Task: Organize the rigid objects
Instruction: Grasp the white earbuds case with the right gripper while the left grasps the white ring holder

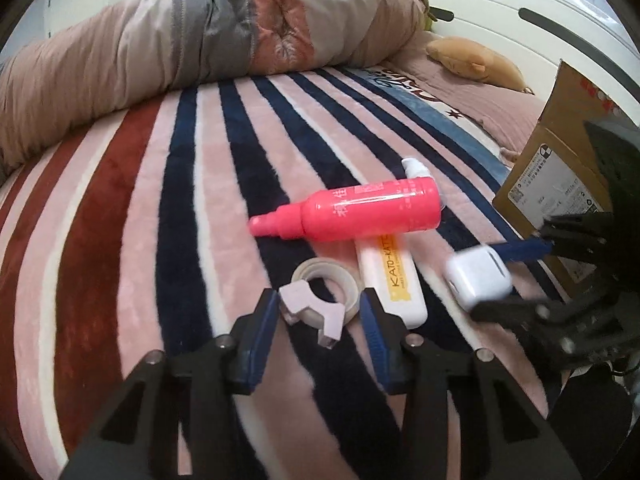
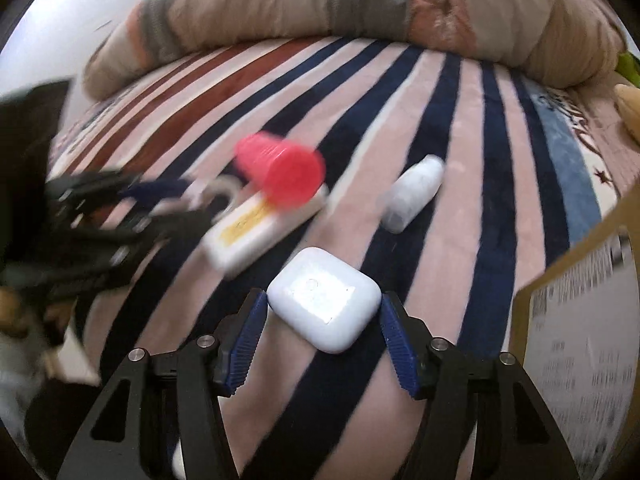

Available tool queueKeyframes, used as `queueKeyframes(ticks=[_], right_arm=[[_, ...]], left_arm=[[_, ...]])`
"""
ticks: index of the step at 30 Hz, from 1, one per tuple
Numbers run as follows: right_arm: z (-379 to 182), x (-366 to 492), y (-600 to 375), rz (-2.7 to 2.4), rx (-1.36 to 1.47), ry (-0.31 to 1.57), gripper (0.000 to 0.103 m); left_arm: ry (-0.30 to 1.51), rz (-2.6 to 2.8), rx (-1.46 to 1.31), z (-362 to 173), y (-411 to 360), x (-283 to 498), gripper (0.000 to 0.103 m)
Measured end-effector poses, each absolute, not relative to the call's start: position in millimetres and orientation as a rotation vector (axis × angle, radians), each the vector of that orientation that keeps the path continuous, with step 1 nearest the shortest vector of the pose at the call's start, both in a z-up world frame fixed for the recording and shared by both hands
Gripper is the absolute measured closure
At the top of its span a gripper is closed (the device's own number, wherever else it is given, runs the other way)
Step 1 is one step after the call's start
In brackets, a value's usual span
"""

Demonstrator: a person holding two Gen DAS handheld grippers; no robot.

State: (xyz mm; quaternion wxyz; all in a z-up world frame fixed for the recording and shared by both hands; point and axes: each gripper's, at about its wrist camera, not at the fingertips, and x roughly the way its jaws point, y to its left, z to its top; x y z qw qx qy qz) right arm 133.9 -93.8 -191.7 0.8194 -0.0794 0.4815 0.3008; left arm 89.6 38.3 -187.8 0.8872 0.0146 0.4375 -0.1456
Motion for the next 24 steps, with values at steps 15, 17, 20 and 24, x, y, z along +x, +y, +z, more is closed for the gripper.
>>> queueKeyframes(ticks=[15,17,20,24], right_arm=[[-201,123,-88,0.670,-0.203,0.985,0.036],[-202,121,-85,0.675,-0.205,0.982,0.030],[-204,120,-80,0.603,-0.261,0.955,0.047],[-197,114,-79,0.605,-0.277,0.938,0.048]], left_arm=[[0.925,-0.354,0.066,-189,30,95,0.072],[0.932,-0.344,0.044,-186,36,89,0.072],[0.925,-0.338,0.044,-181,43,75,0.072],[0.904,-0.336,0.005,-171,58,55,0.072]])
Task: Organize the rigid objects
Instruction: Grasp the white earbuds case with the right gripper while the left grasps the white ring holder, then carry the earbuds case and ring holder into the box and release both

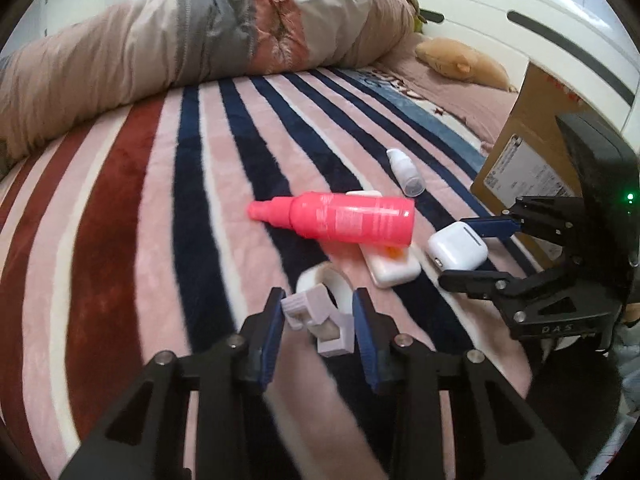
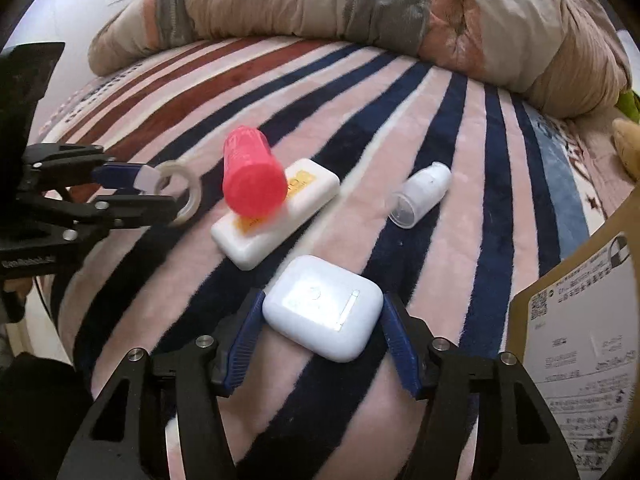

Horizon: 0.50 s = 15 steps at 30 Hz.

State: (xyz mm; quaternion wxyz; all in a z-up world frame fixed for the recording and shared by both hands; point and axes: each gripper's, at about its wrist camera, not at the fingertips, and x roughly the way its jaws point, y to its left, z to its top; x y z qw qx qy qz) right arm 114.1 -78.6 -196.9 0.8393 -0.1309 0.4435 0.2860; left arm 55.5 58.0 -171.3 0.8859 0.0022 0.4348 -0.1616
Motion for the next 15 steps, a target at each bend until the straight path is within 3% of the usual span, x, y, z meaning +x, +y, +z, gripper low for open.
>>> queueKeyframes(ticks=[3,11,15], right_arm=[[-169,95,-81,0.656,-0.262,0.885,0.048],[-20,31,-149,0.668,-0.157,0.589,0.048],[3,35,-216,0.511,-0.118,0.614,0.047]], left_arm=[[0.880,-0.336,0.020,-160,60,44,0.072],[0.879,-0.335,0.056,-153,49,35,0.072],[0.863,-0.334,0.077,-142,44,28,0.072]])
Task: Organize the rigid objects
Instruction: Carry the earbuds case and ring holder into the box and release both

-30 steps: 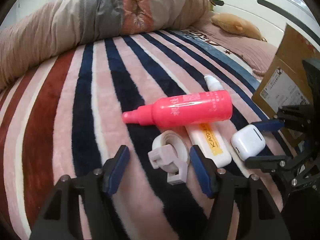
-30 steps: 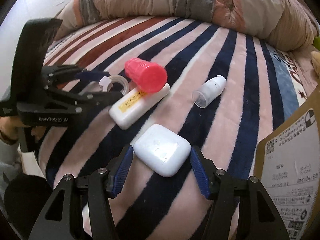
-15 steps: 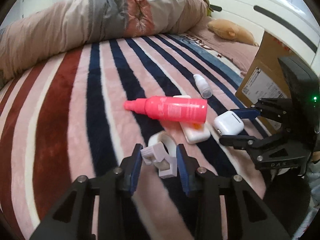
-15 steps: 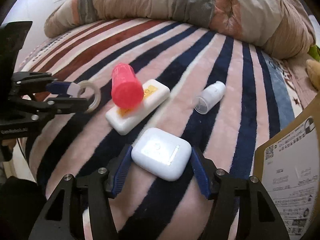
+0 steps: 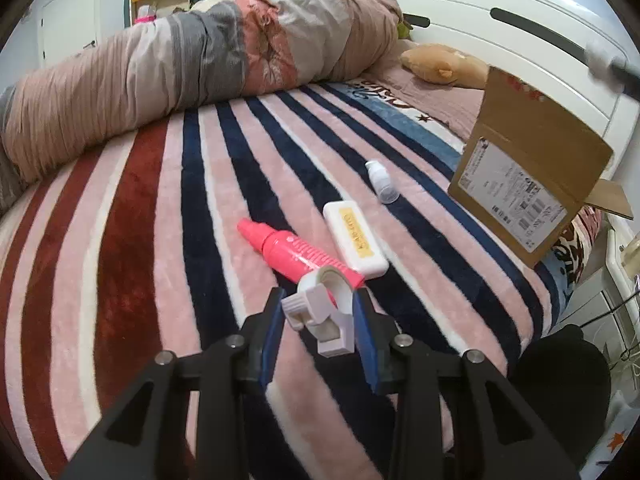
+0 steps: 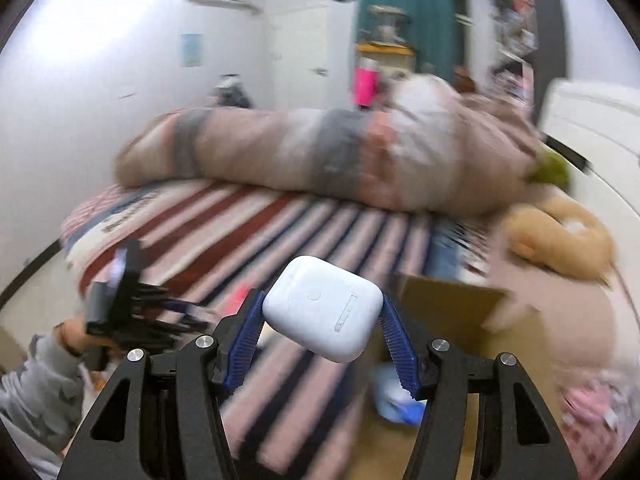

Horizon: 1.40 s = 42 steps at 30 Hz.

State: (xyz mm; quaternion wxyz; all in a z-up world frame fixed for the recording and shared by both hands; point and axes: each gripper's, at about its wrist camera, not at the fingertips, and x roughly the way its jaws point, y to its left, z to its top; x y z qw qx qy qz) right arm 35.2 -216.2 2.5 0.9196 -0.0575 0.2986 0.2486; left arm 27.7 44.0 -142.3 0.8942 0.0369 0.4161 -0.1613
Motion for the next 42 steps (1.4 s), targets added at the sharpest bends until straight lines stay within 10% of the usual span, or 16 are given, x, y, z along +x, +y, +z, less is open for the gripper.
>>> queueKeyframes(ticks=[9,22,32,35,42], right_arm=[[-81,78,-273,0.388,-0.071,0.936,0.047],[-73,62,-310,0.368,-0.037,0.840,0.029],[-71,58,-335,0.354,-0.016,0.804,0.028],[-73,59,-339,0.352,-0.020,0.812,0.028],[-64,54,-327,0.396,-0.002,0.766,0.027]], left_arm=[[0.810,-0.335,0.115,-98,25,15,0.072],[0.681,-0.636,0.203,20,-117,34,0.072],[0.952,-0.801,0.277,-21,-224,80,0.071],[0.956,-0.799,0.282,-23,-224,77,0.040],[0.827,-0.708,0.194,10,-165,62,0.020]])
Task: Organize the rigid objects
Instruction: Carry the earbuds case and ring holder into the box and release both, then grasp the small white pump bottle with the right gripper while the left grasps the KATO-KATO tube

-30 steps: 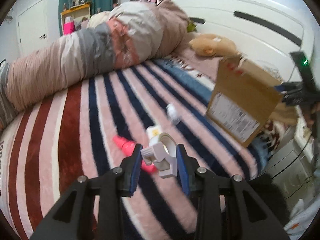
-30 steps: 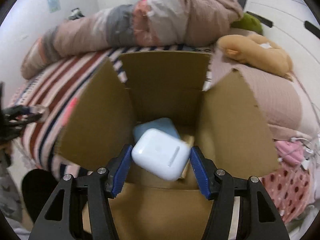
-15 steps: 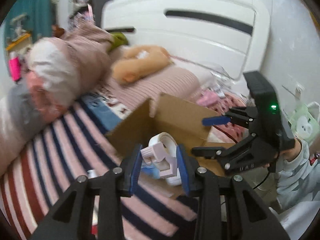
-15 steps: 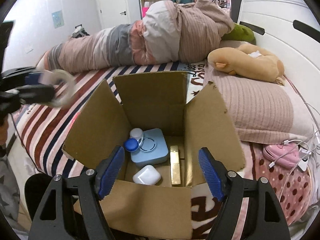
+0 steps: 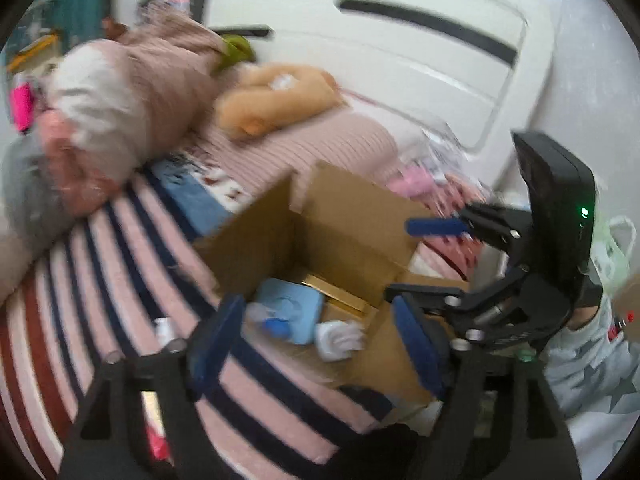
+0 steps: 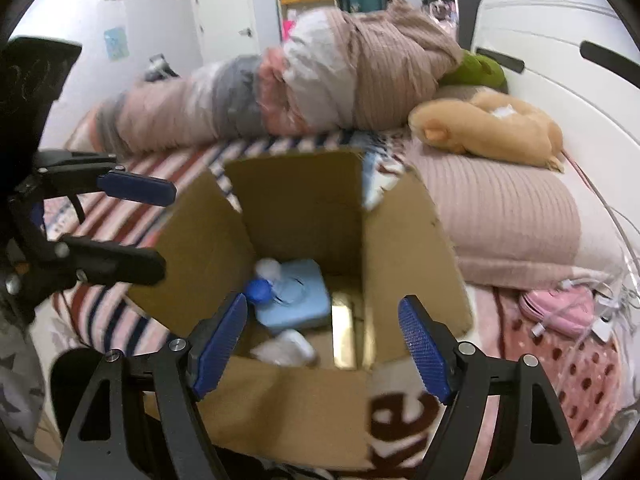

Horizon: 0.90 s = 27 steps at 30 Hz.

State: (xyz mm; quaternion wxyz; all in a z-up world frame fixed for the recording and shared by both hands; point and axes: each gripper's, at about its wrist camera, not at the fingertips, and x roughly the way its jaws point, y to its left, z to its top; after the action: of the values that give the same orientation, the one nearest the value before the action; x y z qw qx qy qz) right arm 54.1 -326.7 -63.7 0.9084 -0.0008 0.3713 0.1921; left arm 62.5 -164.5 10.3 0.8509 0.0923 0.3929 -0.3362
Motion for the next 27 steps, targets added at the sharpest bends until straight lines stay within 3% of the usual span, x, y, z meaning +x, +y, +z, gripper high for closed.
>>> queueKeyframes(ticks=[5,11,18,27], right_arm=[[-32,41,-282,0.574,0.023,0.627,0.027],[-24,37,-187,0.715,-0.002,0.600,0.029],[-93,95,-97,0.613,-0.007,0.814,0.043],[-182,188,-90,0.332,0.023,0.945,0.044]], left_arm=[[0.740,-0.426,0.190,9,-82,51,0.018],[0.805,-0.300,0.064,-55,8,43,0.018],[0.936,-0.240,-0.090,-147,49,60,0.019],[0.958,-0.202,-0.203,-181,51,84,0.025]])
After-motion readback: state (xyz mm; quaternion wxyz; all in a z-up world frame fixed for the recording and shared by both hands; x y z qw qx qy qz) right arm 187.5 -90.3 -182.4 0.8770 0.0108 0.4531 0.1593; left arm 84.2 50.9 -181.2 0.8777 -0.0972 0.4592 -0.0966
